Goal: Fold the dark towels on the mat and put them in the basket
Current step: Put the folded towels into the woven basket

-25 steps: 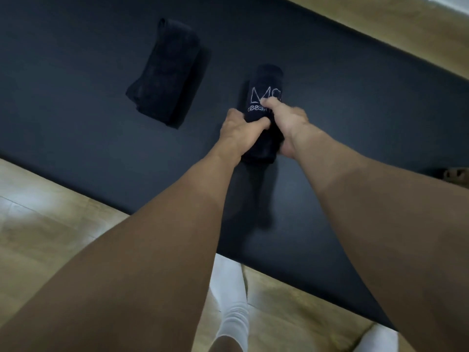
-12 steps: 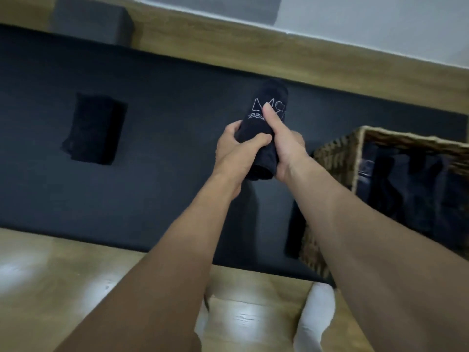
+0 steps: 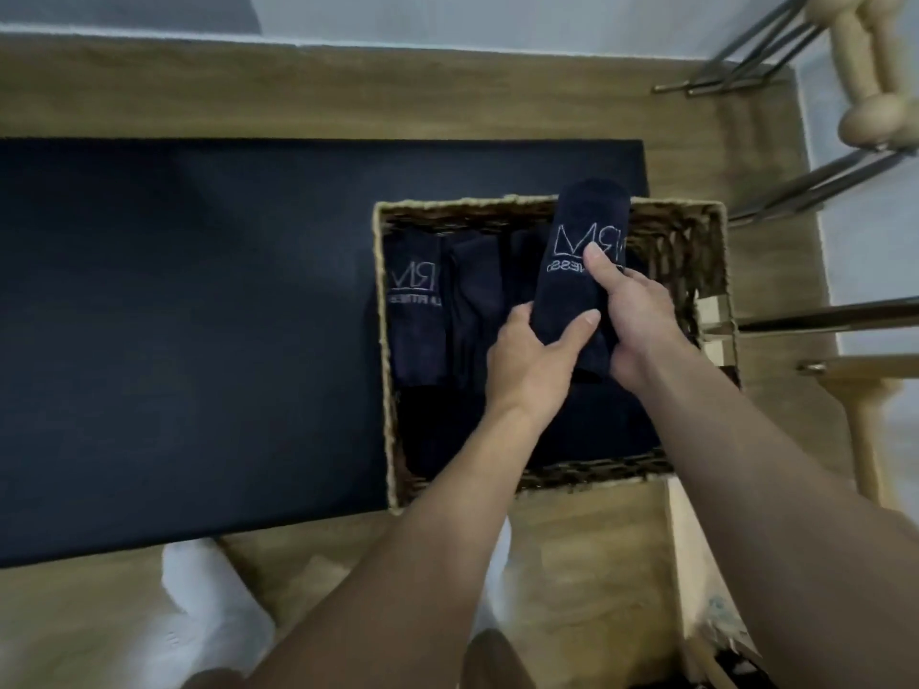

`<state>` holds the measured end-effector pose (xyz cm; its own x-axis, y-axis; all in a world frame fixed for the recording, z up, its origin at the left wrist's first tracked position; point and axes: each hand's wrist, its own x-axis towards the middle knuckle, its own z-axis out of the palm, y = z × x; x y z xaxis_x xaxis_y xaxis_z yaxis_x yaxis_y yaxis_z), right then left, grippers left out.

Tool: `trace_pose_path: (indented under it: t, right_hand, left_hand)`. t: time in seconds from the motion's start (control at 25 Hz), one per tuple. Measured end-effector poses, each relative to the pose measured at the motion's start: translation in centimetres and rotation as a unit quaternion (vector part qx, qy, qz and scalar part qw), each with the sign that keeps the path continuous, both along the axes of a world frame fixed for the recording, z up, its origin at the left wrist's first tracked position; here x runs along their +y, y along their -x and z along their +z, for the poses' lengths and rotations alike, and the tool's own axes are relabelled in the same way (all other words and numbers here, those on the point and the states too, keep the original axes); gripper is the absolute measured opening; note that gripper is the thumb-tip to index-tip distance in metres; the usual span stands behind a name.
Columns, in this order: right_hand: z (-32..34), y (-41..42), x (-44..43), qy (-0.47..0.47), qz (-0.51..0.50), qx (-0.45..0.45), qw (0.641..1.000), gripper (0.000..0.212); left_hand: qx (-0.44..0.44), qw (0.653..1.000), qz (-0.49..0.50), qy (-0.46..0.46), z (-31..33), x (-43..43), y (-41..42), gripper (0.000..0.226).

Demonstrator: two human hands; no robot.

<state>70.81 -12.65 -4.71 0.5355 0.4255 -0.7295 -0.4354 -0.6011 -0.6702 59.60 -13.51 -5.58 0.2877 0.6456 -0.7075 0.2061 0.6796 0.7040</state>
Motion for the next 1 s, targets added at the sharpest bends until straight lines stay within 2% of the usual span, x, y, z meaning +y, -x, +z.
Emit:
trace_pose_path:
  t: [0.2,0.32,0.44,0.6,0.72,0.88,1.0]
  right_hand:
    - [-4.9,-7.8,-3.2,0.043,0.023,-0.014,0.999,0.034]
    - [-8.0,-9.8,-2.3,0.060,0.070,-0.031,0.995,0.040]
    - [-10.6,-9.3,-0.7,0.064,0.105,-0.026,0.992,0.048]
    - [-12.8,-7.6,-0.6,0.088,0.111,-0.092,0.986,0.034]
    - [-12.7,-7.4,0.1,0.153,0.156,-0.178,0.960,0.036]
    - [-9.6,-7.0,1.1,0.280,0.248,-0.292,0.880,0.071]
    - [-6.3,-4.3,1.3,0.227,0.246,-0.401,0.853,0.070]
  left_hand:
    - [0.062,0.995,-0.060,0.045,-4.0,-4.0,-7.4,0.055]
    - [0.143,0.984,-0.101,0.042,-5.9,-4.5,-9.2,0.044]
    - [0.213,0.967,-0.143,0.005,-6.9,-3.9,-8.9,0.041]
    - [0.262,0.935,-0.232,-0.051,-6.7,-3.7,-8.0,0.030]
    - [0.260,0.930,-0.258,-0.041,-6.2,-3.5,-8.3,0.026]
    - [0.241,0.938,-0.250,-0.016,-4.5,-2.1,-7.8,0.023]
    - [0.206,0.959,-0.192,-0.043,-2.2,0.3,-5.2,0.025]
